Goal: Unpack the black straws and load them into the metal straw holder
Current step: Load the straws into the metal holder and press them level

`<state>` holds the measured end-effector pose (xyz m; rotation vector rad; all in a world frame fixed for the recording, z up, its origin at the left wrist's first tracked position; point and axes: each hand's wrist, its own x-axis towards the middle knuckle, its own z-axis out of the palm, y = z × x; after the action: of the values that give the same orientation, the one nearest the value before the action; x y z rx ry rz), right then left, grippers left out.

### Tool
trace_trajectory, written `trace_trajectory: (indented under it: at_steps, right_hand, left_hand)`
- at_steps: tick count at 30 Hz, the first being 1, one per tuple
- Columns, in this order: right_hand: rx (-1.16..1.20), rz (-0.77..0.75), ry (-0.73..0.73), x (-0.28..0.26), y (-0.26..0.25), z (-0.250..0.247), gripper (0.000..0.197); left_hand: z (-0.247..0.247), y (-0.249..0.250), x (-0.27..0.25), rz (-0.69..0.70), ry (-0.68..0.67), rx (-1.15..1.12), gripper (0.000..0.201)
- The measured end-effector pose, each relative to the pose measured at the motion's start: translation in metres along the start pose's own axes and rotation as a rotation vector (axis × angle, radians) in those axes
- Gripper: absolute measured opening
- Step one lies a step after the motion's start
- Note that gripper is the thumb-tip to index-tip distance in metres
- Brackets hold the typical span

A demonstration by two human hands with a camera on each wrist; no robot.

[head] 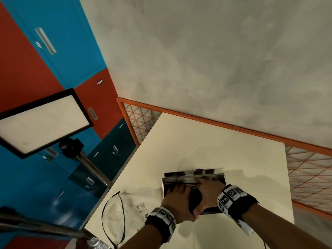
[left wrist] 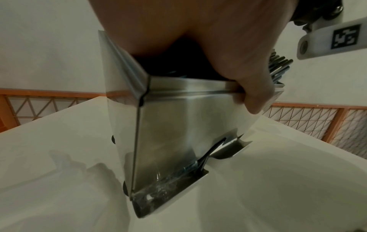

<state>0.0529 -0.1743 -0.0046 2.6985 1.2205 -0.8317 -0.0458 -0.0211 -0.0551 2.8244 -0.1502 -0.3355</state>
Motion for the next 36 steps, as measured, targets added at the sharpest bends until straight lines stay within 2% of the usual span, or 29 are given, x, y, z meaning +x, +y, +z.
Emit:
trace_trajectory:
  at_steps: [7,13,18,36]
  right_hand:
    - [-0.102,0.006,0.068,-0.004,0.002,0.01,0.099]
    - [-0.098,-0.001,0.082,-0.008,0.0,0.008,0.096]
    - [-0.087,-0.013,0.112,-0.011,-0.002,0.008,0.09]
    - [-0.141,0.026,0.031,-0.009,-0.003,0.008,0.107]
  left_hand:
    - [0.001,0.0,0.0,0.011,0.075,0.058,0.079]
    - [0.004,-0.001,0.0,0.036,0.158,0.084,0.073]
    - [0.006,0.001,-0.001,0.026,0.148,0.07,0.075]
    - [0.004,-0.001,0.007,0.021,0.07,-0.025,0.079]
